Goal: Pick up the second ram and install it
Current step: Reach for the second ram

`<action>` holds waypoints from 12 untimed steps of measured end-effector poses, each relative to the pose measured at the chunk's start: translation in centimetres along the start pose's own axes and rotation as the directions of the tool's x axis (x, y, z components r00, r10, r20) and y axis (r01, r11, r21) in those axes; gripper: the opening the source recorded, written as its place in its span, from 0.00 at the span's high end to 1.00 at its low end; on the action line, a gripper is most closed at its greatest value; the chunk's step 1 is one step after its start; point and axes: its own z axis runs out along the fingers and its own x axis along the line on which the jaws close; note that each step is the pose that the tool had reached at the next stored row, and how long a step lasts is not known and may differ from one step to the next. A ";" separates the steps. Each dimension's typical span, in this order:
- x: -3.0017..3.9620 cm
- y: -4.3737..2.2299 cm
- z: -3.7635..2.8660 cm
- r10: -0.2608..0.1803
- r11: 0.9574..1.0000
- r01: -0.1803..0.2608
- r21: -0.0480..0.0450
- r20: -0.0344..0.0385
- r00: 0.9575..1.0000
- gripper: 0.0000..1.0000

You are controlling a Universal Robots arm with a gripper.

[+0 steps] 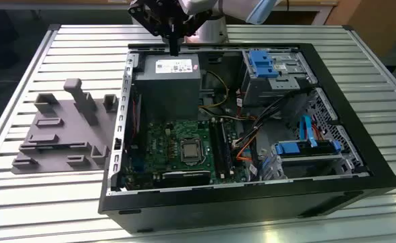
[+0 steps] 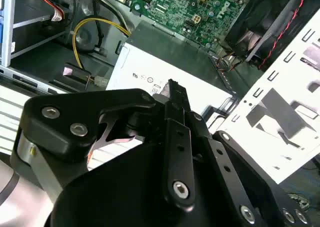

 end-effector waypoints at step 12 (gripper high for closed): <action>0.16 -0.01 0.00 0.000 1.000 0.000 0.000 0.000 1.000 0.89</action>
